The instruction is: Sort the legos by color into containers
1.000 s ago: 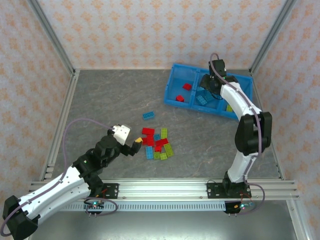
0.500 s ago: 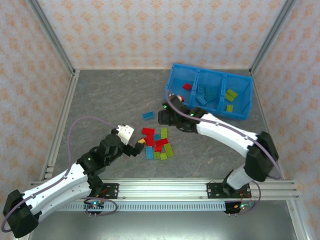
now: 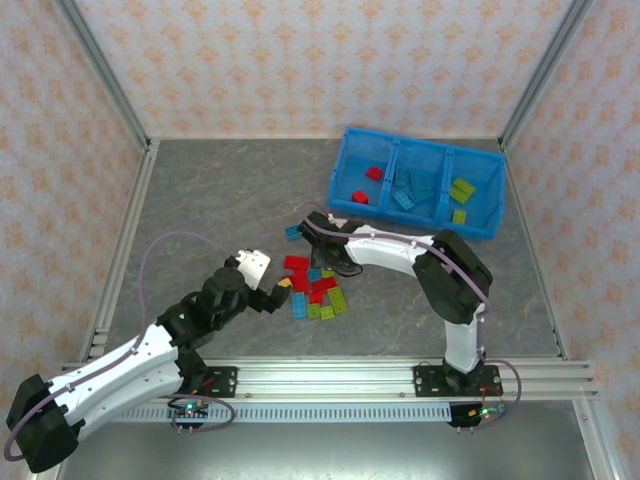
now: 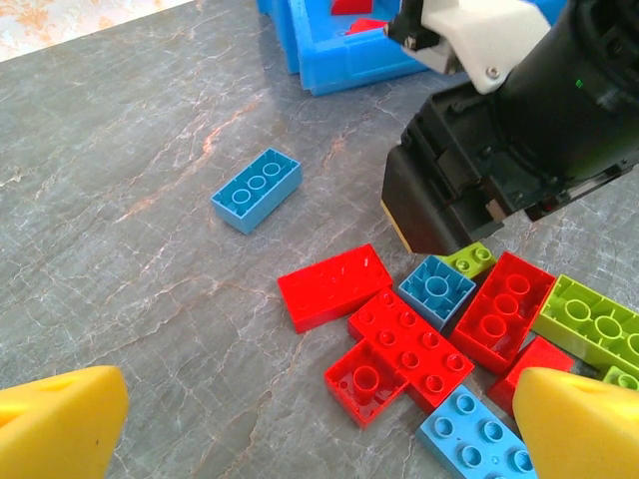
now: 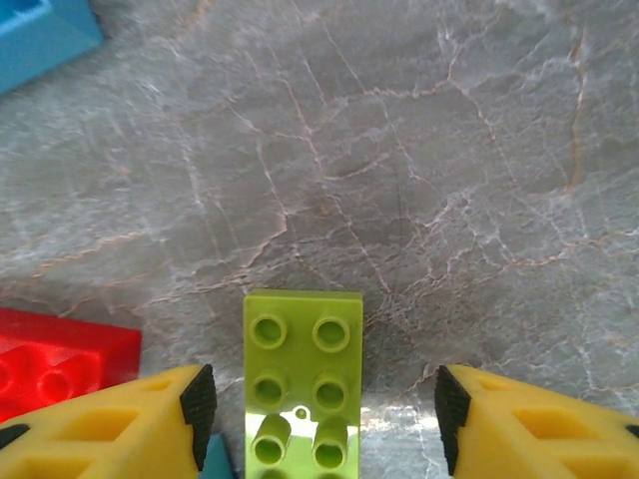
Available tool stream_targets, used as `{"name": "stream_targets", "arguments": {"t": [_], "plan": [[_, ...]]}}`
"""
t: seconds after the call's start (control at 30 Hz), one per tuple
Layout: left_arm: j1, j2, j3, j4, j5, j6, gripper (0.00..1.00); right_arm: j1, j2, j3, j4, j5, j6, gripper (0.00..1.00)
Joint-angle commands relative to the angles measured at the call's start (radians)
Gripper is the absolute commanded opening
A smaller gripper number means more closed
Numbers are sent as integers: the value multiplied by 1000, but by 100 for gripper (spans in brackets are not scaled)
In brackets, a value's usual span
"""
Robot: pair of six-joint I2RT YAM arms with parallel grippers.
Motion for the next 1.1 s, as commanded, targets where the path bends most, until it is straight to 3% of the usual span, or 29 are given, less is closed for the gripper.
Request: {"name": "stream_targets", "arguments": {"t": [0.0, 0.33, 0.53, 0.6, 0.73, 0.9, 1.07], "plan": [[4, -1, 10, 25, -21, -6, 100, 6, 24, 15, -4, 43, 32, 59], [4, -10, 9, 26, 7, -1, 100, 6, 41, -56, 49, 21, 62, 45], [4, -20, 9, 23, 13, 0, 100, 6, 35, -57, 32, 37, 54, 44], [4, -23, 9, 21, 18, 1, 100, 6, 24, -62, 29, 63, 55, 35], [3, -30, 3, 32, 73, 16, 100, -5, -68, -114, 69, 103, 54, 30], [1, 9, 13, 67, 231, 37, 100, -51, -241, -185, 144, 111, 25, 30], [-11, 18, 15, 76, 265, 44, 100, -145, -394, -282, 202, 93, 47, 29]]}}
